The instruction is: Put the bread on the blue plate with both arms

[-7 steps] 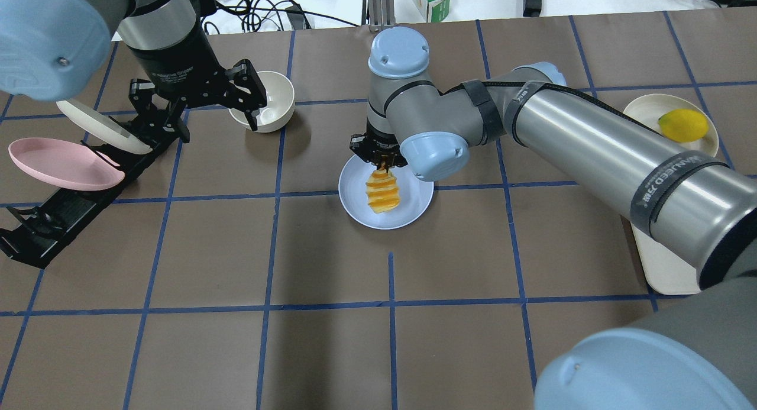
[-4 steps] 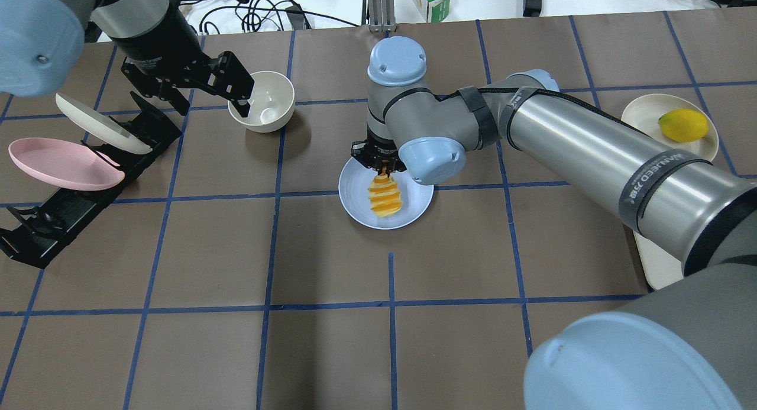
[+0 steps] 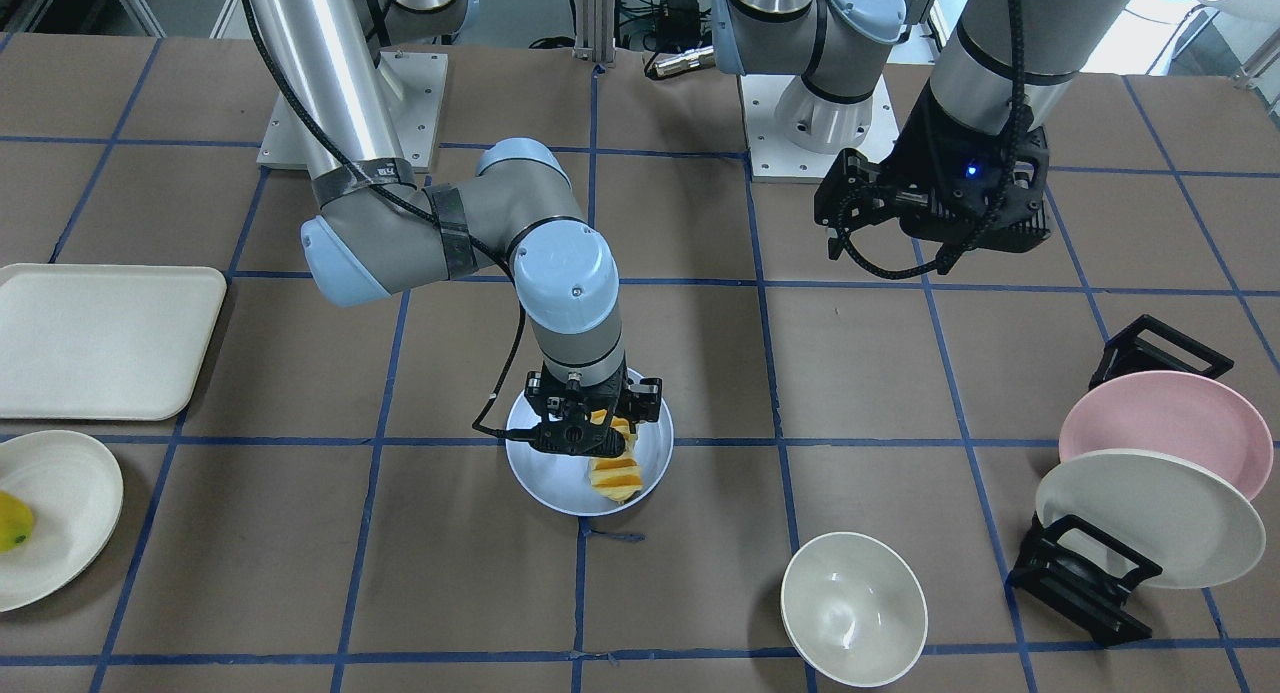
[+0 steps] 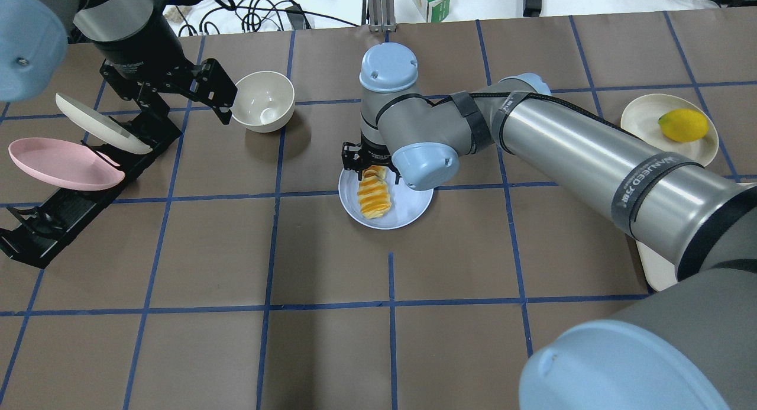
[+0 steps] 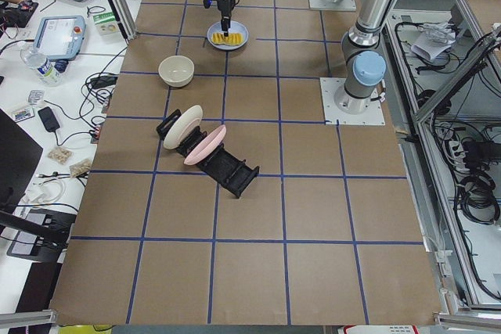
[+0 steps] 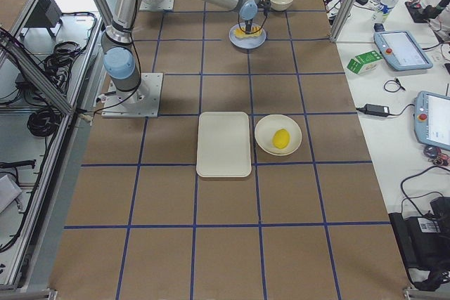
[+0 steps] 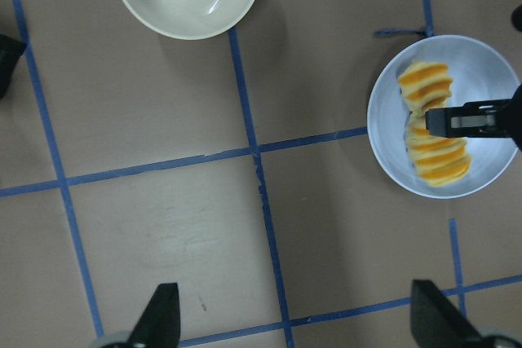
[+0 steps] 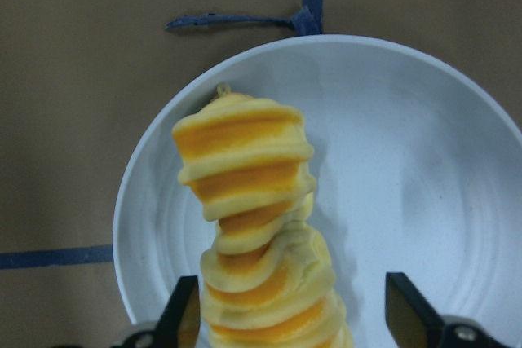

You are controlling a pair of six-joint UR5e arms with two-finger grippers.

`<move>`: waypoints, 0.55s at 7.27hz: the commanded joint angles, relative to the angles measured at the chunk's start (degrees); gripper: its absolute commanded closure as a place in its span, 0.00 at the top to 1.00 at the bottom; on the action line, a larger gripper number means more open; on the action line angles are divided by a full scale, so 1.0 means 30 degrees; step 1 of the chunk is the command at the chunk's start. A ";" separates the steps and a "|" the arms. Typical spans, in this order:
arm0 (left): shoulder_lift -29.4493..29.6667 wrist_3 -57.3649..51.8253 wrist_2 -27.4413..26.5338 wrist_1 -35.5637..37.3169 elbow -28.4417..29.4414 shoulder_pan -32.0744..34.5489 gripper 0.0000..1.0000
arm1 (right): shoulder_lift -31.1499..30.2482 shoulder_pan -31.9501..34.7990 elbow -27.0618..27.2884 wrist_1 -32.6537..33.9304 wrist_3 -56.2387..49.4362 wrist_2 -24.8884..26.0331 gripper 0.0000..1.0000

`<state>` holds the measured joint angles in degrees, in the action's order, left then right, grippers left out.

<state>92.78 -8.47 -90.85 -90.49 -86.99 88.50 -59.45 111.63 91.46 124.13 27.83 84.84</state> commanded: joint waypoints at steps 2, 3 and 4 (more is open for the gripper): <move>0.0070 0.2533 -0.0184 0.0075 -0.0359 -0.0027 1.00 | -0.1735 -0.0905 -0.0077 -0.2102 -0.1095 0.1398 1.00; 0.0041 0.2706 -0.0156 0.0105 -0.0359 -0.0028 1.00 | -0.3079 -0.2158 -0.0049 -0.3482 -0.2204 0.1253 1.00; 0.0011 0.2881 -0.0127 0.0105 -0.0359 0.0001 1.00 | -0.4745 -0.3650 -0.0049 -0.5497 -0.3375 0.1194 1.00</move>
<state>92.89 -0.54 -91.32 -90.24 -88.03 88.48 -68.38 105.32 91.33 113.93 21.54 88.55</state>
